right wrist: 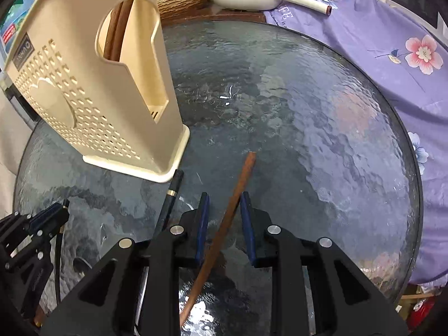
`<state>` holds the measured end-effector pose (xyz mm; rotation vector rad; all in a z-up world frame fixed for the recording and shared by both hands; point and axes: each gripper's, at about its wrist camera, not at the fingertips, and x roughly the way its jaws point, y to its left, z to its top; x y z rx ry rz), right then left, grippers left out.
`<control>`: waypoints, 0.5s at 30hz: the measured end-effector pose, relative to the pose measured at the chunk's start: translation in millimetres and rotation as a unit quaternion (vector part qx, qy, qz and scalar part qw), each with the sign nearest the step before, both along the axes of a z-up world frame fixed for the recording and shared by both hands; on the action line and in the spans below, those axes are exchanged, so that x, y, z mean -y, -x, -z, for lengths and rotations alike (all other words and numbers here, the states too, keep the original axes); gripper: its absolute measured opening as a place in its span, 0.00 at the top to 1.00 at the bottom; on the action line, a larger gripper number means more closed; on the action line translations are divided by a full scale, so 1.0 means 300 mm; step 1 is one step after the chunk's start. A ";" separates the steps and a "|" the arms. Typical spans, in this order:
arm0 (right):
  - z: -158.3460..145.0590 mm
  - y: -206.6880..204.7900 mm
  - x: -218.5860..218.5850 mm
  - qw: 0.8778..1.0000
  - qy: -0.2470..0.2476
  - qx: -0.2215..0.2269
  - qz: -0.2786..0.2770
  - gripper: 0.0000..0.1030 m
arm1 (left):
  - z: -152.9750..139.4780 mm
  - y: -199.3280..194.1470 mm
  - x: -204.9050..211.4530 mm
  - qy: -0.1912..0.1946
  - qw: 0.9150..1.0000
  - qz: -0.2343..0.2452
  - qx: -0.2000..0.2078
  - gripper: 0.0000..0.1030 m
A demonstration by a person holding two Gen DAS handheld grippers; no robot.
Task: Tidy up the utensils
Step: 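Lift both held chopsticks off the table, then carry both chopsticks above the cream holder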
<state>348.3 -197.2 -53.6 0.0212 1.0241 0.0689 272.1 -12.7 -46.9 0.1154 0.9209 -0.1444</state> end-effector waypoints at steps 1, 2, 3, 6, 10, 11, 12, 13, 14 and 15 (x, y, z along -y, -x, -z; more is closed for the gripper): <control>0.002 -0.008 -0.003 1.000 0.004 0.002 0.001 0.89 | -0.001 -0.001 0.002 0.000 1.000 0.000 -0.001 0.91; 0.003 -0.012 -0.003 1.000 0.001 0.006 0.005 0.90 | -0.001 -0.002 0.005 0.002 1.000 0.001 -0.003 0.91; 0.003 -0.013 0.002 1.000 -0.006 0.009 0.010 0.90 | -0.002 -0.001 0.009 0.006 1.000 0.002 -0.004 0.92; 0.008 -0.027 0.027 0.999 -0.028 0.022 0.024 0.92 | -0.003 -0.009 0.006 0.026 1.000 0.000 -0.009 0.92; 0.005 -0.039 0.094 0.995 -0.085 0.042 0.041 0.92 | -0.016 -0.025 -0.004 0.052 0.999 -0.005 -0.005 0.93; -0.003 -0.037 0.114 0.993 -0.097 0.055 0.047 0.92 | -0.024 -0.028 -0.006 0.054 0.999 -0.006 -0.001 0.93; -0.013 -0.034 0.128 0.991 -0.105 0.064 0.051 0.92 | -0.038 -0.031 -0.011 0.058 0.998 -0.008 0.005 0.93; -0.025 -0.030 0.139 0.990 -0.113 0.073 0.052 0.92 | -0.051 -0.032 -0.016 0.061 0.998 -0.010 0.010 0.93; -0.046 -0.032 0.154 0.987 -0.124 0.083 0.053 0.92 | -0.068 -0.033 -0.022 0.064 0.998 -0.011 0.016 0.93; -0.061 -0.031 0.163 0.986 -0.129 0.091 0.054 0.92 | -0.085 -0.033 -0.026 0.066 0.998 -0.012 0.022 0.93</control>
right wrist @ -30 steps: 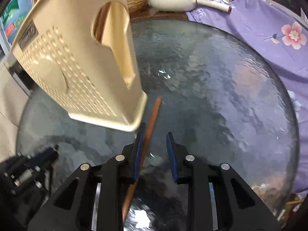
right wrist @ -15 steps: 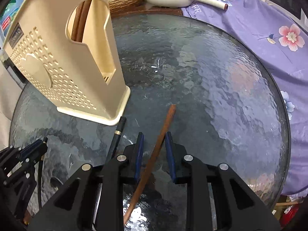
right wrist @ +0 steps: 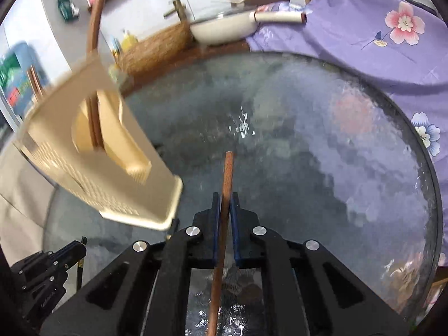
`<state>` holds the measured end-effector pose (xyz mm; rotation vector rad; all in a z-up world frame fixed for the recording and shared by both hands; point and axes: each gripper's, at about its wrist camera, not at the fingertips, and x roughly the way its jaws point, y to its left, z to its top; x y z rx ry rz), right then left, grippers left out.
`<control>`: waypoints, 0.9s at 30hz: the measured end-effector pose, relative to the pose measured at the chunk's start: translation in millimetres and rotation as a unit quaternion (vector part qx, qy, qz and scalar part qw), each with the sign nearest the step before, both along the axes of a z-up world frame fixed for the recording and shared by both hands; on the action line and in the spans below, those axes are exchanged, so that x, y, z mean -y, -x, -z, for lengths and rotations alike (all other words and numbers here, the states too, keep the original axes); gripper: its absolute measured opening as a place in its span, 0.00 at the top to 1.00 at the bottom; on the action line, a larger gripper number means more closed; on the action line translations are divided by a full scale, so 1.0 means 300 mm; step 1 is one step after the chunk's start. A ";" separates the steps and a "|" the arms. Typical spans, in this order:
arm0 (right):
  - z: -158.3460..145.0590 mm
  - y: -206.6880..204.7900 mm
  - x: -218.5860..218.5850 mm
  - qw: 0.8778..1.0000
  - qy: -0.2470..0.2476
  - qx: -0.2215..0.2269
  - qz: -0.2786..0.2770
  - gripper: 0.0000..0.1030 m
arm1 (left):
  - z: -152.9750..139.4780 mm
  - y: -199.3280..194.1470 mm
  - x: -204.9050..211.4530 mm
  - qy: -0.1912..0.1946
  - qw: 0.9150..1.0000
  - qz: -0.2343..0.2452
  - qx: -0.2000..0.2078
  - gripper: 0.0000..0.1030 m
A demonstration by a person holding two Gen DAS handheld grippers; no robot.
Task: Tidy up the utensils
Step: 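Carry both chopsticks above the cream holder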
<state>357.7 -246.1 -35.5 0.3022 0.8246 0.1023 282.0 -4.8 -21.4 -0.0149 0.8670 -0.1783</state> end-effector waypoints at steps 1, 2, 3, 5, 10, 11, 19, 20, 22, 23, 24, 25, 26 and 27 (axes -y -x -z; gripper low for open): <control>-0.022 0.002 0.009 1.000 -0.006 0.011 0.001 0.92 | -0.021 0.001 -0.004 0.003 1.000 -0.002 0.007 0.93; -0.034 0.005 0.015 1.000 -0.008 0.017 0.000 0.92 | -0.038 0.001 -0.006 0.005 1.000 -0.003 0.013 0.93; -0.052 0.008 0.016 1.000 -0.008 0.025 -0.002 0.92 | -0.059 0.003 -0.009 0.008 1.000 -0.004 0.020 0.93; -0.094 0.019 0.020 0.999 -0.004 0.047 -0.005 0.93 | -0.103 0.011 -0.016 0.014 0.999 -0.006 0.037 0.93; -0.208 0.088 0.020 0.995 0.003 0.100 -0.014 0.93 | -0.206 0.036 -0.014 0.029 0.997 -0.007 0.072 0.93; -0.238 0.103 0.020 0.993 0.005 0.115 -0.018 0.93 | -0.218 0.043 -0.012 0.030 0.997 -0.007 0.077 0.93; -0.397 0.219 0.016 0.982 0.024 0.180 -0.044 0.93 | -0.362 0.128 -0.029 0.043 0.990 -0.004 0.133 0.93; -0.411 0.234 0.015 0.981 0.025 0.185 -0.050 0.93 | -0.372 0.143 -0.028 0.042 0.990 -0.004 0.138 0.93; -0.428 0.261 0.012 0.979 0.030 0.195 -0.058 0.93 | -0.397 0.170 -0.033 0.039 0.988 -0.006 0.152 0.93; -0.444 0.282 0.005 0.977 0.035 0.201 -0.065 0.93 | -0.407 0.176 -0.037 0.040 0.987 -0.007 0.156 0.93; -0.453 0.300 0.001 0.976 0.036 0.205 -0.069 0.93 | -0.416 0.182 -0.042 0.041 0.986 -0.008 0.160 0.93; -0.466 0.317 -0.004 0.974 0.038 0.210 -0.075 0.93 | -0.429 0.192 -0.045 0.043 0.985 -0.009 0.166 0.93; -0.475 0.334 -0.009 0.973 0.039 0.213 -0.080 0.93 | -0.440 0.200 -0.044 0.043 0.984 -0.009 0.171 0.93; -0.487 0.348 -0.015 0.971 0.042 0.217 -0.086 0.93 | -0.452 0.207 -0.045 0.043 0.984 -0.008 0.175 0.93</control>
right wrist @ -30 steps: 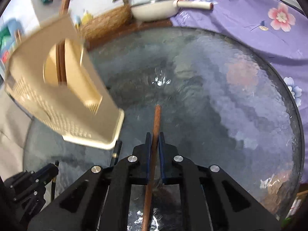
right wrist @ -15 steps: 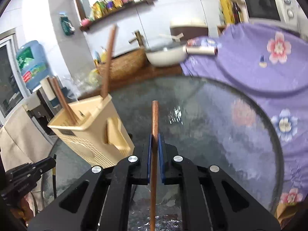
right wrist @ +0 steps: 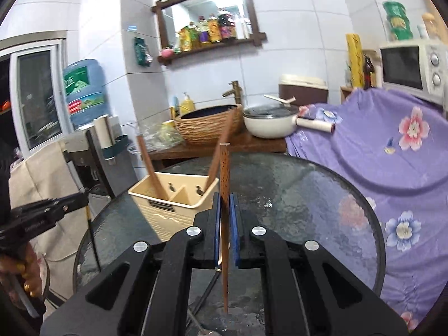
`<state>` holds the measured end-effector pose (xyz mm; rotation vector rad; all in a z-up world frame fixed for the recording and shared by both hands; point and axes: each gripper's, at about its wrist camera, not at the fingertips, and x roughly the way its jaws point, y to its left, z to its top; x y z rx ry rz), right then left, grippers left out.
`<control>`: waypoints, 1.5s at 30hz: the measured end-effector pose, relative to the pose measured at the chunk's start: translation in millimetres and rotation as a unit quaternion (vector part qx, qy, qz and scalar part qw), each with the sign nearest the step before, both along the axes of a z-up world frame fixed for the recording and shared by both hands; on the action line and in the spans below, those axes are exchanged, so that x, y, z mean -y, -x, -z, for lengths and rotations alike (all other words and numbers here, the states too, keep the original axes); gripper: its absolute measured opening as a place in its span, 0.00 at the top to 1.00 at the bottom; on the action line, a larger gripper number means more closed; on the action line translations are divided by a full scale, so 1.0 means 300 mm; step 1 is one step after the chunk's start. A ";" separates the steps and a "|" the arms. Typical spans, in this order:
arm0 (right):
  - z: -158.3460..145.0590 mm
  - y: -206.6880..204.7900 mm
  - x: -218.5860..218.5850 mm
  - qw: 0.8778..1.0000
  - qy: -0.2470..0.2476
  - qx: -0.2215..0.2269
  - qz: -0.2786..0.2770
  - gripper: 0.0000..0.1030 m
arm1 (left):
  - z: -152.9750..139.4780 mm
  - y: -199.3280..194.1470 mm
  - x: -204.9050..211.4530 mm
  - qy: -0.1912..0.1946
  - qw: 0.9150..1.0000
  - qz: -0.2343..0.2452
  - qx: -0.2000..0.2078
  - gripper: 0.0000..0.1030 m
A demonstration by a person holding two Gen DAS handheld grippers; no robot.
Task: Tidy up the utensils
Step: 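Carry both chopsticks above the cream holder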
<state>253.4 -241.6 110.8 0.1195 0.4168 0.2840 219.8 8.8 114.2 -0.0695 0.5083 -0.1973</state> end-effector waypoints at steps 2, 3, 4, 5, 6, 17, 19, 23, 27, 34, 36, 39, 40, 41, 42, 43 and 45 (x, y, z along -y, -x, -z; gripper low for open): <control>-0.021 0.020 -0.005 1.000 0.003 0.006 -0.005 0.93 | -0.016 0.008 0.001 0.000 1.000 0.000 0.006 0.93; -0.031 0.028 -0.007 1.000 0.003 0.007 -0.008 0.93 | -0.023 0.011 0.002 -0.001 1.000 0.000 0.008 0.93; -0.039 0.031 -0.009 1.000 0.001 0.007 -0.010 0.93 | -0.031 0.012 0.003 -0.002 1.000 -0.001 0.011 0.93; -0.049 0.034 -0.009 1.000 -0.001 0.005 -0.015 0.93 | -0.035 0.014 0.000 -0.002 1.000 -0.001 0.012 0.93; -0.053 0.035 -0.012 1.000 -0.003 0.003 -0.018 0.93 | -0.041 0.015 0.000 -0.002 1.000 -0.001 0.014 0.93; -0.142 0.021 -0.025 0.998 -0.026 -0.016 -0.057 0.93 | -0.153 0.016 0.002 0.004 0.999 0.014 0.034 0.93; -0.172 0.017 -0.028 0.997 -0.029 -0.015 -0.064 0.93 | -0.191 0.017 0.007 0.005 0.999 0.020 0.041 0.93; -0.235 0.003 -0.046 0.996 -0.029 -0.017 -0.079 0.93 | -0.260 0.010 0.007 0.011 0.998 0.031 0.050 0.94; -0.315 -0.009 -0.071 0.996 -0.024 -0.006 -0.087 0.93 | -0.350 -0.008 0.010 0.012 0.998 0.033 0.061 0.94; -0.487 -0.063 -0.118 0.996 -0.029 0.031 -0.083 0.93 | -0.522 -0.074 0.025 0.026 0.996 0.024 0.084 0.94; -0.522 -0.083 -0.122 0.996 -0.034 0.039 -0.077 0.93 | -0.564 -0.093 0.031 0.023 0.995 0.011 0.099 0.94; -0.554 -0.117 -0.135 0.996 -0.034 0.054 -0.063 0.93 | -0.601 -0.143 0.046 0.018 0.993 -0.007 0.113 0.94; -0.555 -0.126 -0.140 0.996 -0.030 0.060 -0.057 0.93 | -0.597 -0.165 0.051 0.016 0.993 -0.012 0.113 0.94; -0.549 -0.141 -0.148 0.996 -0.026 0.060 -0.053 0.93 | -0.591 -0.178 0.056 0.016 0.994 -0.015 0.110 0.94; -0.537 -0.156 -0.154 0.997 -0.024 0.058 -0.050 0.93 | -0.574 -0.202 0.060 0.017 0.994 -0.018 0.105 0.94; -0.521 -0.171 -0.161 0.997 -0.021 0.055 -0.047 0.93 | -0.559 -0.217 0.059 0.018 0.994 -0.020 0.102 0.94; -0.485 -0.192 -0.169 0.998 -0.015 0.051 -0.042 0.93 | -0.501 -0.264 0.057 0.022 0.996 -0.026 0.086 0.94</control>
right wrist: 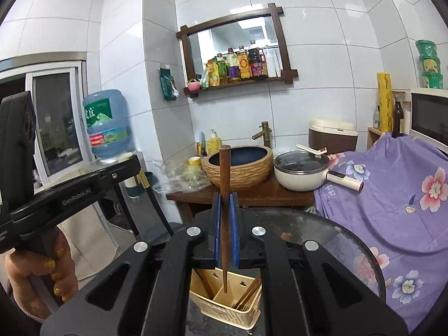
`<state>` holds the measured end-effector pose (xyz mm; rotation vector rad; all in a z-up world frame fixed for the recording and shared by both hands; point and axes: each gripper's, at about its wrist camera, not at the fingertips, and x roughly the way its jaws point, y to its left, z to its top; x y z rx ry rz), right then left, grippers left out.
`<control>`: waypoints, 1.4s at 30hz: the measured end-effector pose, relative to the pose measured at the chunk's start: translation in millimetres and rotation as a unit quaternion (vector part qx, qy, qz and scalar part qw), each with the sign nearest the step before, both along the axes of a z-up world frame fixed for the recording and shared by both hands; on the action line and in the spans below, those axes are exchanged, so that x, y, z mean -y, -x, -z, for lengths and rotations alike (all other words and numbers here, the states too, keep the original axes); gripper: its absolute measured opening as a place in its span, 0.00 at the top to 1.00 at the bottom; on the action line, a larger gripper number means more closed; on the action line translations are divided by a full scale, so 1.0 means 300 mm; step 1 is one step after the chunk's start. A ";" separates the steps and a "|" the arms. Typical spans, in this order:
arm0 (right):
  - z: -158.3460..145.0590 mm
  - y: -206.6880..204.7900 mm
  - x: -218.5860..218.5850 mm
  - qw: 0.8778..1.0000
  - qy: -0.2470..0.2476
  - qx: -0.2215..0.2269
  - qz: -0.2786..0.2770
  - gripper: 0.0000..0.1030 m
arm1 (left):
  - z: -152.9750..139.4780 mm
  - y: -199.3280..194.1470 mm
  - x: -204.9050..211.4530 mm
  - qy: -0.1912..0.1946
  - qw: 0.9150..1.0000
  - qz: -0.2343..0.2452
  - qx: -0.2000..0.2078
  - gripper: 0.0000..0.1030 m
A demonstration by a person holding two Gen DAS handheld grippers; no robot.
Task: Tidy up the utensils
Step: 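Carry both chopsticks above the cream holder, then lower both chopsticks into the holder and open both tools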
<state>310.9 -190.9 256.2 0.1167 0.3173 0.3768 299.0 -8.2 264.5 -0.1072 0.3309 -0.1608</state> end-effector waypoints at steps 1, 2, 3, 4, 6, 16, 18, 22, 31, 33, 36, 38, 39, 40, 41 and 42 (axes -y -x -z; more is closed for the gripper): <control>0.032 -0.018 -0.006 1.000 0.003 -0.007 0.003 0.93 | 0.024 -0.015 -0.003 0.003 1.000 0.000 -0.009 0.94; 0.054 -0.029 -0.007 1.000 0.004 -0.013 0.004 0.93 | 0.059 -0.035 -0.006 0.007 1.000 -0.001 -0.022 0.94; 0.082 -0.041 -0.009 1.000 0.005 -0.019 0.005 0.93 | 0.085 -0.046 -0.010 0.010 0.999 -0.001 -0.030 0.94; 0.115 -0.056 -0.010 1.000 0.006 -0.027 0.007 0.93 | 0.122 -0.058 -0.012 0.013 0.999 -0.002 -0.041 0.94; 0.162 -0.073 -0.009 0.999 0.006 -0.039 0.009 0.93 | 0.171 -0.071 -0.017 0.011 0.999 -0.002 -0.053 0.94; 0.322 -0.123 0.006 0.996 -0.007 -0.088 0.013 0.93 | 0.360 -0.113 -0.056 0.022 0.994 -0.002 -0.105 0.94; 0.340 -0.127 0.011 0.995 -0.008 -0.094 0.016 0.93 | 0.389 -0.120 -0.067 0.026 0.993 -0.002 -0.112 0.94; 0.373 -0.135 0.025 0.995 -0.008 -0.102 0.022 0.93 | 0.430 -0.128 -0.088 0.026 0.992 -0.011 -0.122 0.94; 0.407 -0.123 0.012 0.995 0.011 -0.091 0.026 0.92 | 0.456 -0.111 -0.091 0.015 0.992 -0.006 -0.124 0.76; 0.410 -0.115 0.009 0.996 0.014 -0.088 0.024 0.88 | 0.456 -0.092 -0.093 0.018 0.993 -0.009 -0.117 0.58; 0.410 -0.084 0.006 0.997 0.024 -0.073 0.024 0.51 | 0.454 -0.044 -0.100 0.012 0.995 -0.013 -0.099 0.46; 0.409 -0.052 0.012 0.998 0.029 -0.055 0.029 0.46 | 0.458 -0.014 -0.103 0.007 0.996 -0.014 -0.092 0.38; 0.408 -0.035 0.011 0.998 0.035 -0.048 0.028 0.46 | 0.461 0.000 -0.108 0.007 0.996 -0.017 -0.091 0.33; 0.408 -0.020 0.010 0.998 0.040 -0.044 0.026 0.46 | 0.469 0.018 -0.117 0.009 0.996 -0.019 -0.089 0.29; 0.411 -0.001 0.013 0.998 0.040 -0.042 0.021 0.45 | 0.475 0.031 -0.124 0.011 0.996 -0.019 -0.090 0.26; 0.414 0.013 0.016 0.998 0.039 -0.041 0.017 0.42 | 0.483 0.043 -0.131 0.012 0.996 -0.020 -0.090 0.22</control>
